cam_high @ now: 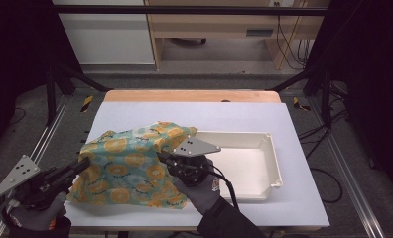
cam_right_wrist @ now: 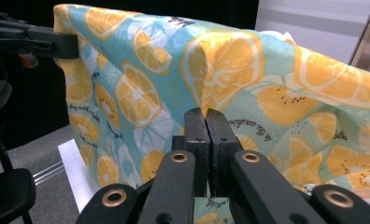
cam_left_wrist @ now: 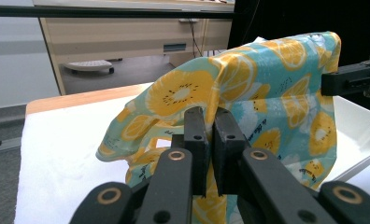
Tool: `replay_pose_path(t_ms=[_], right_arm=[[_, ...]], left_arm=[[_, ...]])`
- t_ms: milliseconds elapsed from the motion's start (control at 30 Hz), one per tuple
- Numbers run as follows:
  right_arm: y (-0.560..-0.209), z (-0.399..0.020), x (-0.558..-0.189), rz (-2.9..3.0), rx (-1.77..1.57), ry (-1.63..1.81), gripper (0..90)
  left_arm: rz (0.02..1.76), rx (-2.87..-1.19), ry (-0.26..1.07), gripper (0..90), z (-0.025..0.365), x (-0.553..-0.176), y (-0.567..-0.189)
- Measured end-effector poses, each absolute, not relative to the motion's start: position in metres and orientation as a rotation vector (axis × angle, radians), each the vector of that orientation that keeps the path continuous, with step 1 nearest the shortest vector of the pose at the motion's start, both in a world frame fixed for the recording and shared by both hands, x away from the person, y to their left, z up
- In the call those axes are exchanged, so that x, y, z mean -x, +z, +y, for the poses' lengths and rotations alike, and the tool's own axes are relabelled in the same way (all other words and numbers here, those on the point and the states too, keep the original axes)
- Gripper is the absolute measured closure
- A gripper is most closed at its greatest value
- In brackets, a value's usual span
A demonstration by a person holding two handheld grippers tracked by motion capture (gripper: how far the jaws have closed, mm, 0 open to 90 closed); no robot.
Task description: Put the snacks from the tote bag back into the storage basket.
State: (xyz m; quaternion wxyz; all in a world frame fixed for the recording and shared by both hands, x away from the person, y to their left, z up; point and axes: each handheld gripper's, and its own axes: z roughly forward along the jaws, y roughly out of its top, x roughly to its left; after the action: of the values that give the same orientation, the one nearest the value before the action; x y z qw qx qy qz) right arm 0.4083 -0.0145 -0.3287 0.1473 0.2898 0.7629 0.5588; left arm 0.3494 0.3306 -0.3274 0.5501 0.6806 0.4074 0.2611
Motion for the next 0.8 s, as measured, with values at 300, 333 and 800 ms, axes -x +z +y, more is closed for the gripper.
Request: replay_pose_path(t_ms=[300, 333, 800], right_arm=[[-0.322, -0.019, -0.393, 2.211, -0.746, 1.660, 90.0], [-0.322, -0.019, -0.393, 2.211, -0.746, 1.660, 90.0], [-0.343, -0.012, -0.392, 2.293, -0.755, 1.631, 90.0]], left_arm=[[0.960, -1.605, 0.616, 88.4, 0.333, -0.343, -0.326], [0.959, -1.603, 0.617, 88.4, 0.333, -0.342, -0.327], [0.964, -1.633, 0.592, 89.6, 0.334, -0.331, -0.344]])
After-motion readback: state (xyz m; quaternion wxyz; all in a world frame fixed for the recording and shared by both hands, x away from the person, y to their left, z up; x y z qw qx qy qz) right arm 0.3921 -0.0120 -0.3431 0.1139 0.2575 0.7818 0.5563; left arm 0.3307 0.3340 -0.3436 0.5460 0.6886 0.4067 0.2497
